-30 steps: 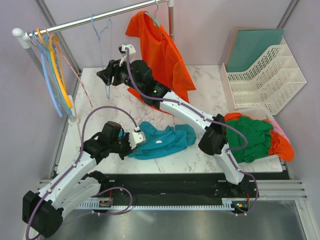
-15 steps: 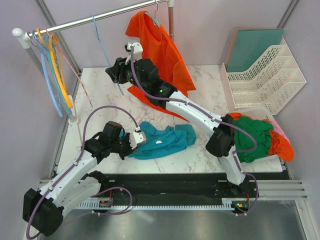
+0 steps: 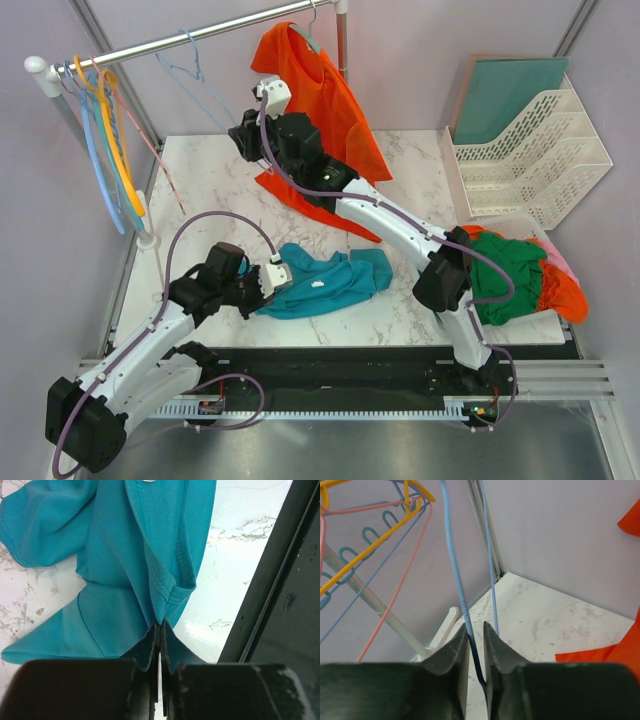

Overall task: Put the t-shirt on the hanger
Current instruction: Pick up the hanger from the clothesline.

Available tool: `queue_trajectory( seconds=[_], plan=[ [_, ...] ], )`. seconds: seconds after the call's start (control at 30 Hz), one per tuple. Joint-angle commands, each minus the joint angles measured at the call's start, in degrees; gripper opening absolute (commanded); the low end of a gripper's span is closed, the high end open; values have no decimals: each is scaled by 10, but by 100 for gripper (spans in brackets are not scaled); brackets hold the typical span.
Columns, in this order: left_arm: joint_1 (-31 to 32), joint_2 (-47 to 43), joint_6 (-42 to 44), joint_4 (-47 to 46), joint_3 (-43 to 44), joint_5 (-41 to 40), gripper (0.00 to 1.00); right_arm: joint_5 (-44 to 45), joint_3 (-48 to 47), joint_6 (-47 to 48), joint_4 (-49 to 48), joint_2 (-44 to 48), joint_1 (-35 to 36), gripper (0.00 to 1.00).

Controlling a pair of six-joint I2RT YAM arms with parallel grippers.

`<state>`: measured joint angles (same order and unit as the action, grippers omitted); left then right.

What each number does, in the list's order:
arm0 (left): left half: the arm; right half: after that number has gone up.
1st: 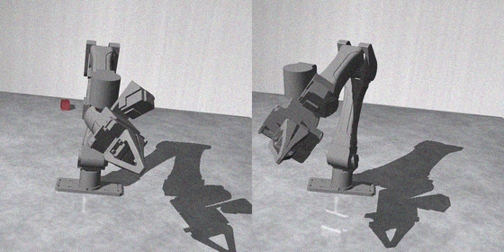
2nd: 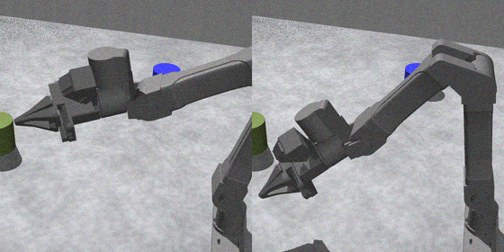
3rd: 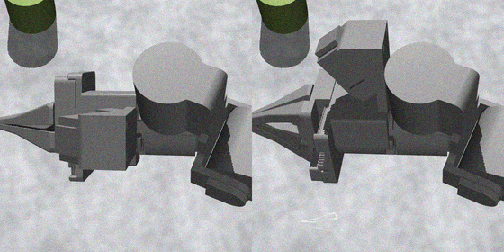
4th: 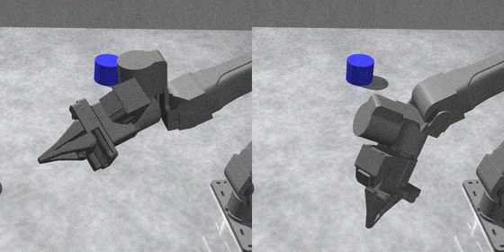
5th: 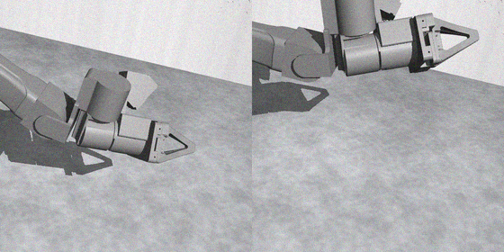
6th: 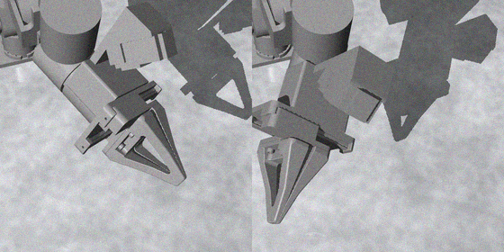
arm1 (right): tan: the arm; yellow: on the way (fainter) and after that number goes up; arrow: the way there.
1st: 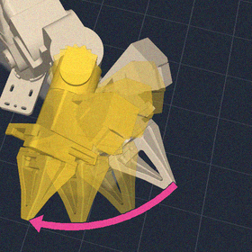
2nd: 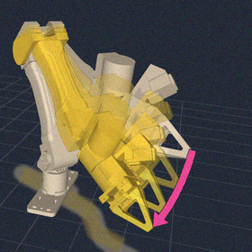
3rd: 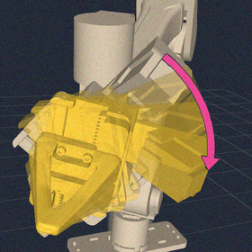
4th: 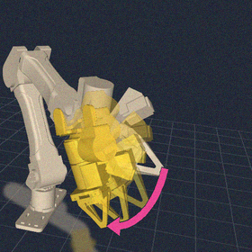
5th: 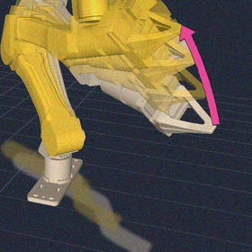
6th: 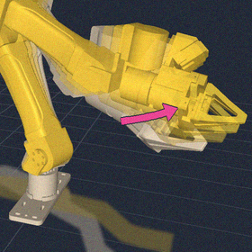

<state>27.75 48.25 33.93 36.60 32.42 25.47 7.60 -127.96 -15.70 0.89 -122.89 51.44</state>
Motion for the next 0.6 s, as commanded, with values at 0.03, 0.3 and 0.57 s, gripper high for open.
queue_trajectory(
  seconds=[0.03, 0.3, 0.57],
  plan=[
    [1, -11, 13, -17, -5, 5, 2, -74, -36, 35, -23, -6, -16, 12],
    [1, -12, 11, -18, -5, 4, 2, -71, -41, 84, -89, 36, -17, 0],
    [0, -5, 9, -19, 1, 2, 2, -110, 86, 153, -68, 146, -23, 0]
  ],
)
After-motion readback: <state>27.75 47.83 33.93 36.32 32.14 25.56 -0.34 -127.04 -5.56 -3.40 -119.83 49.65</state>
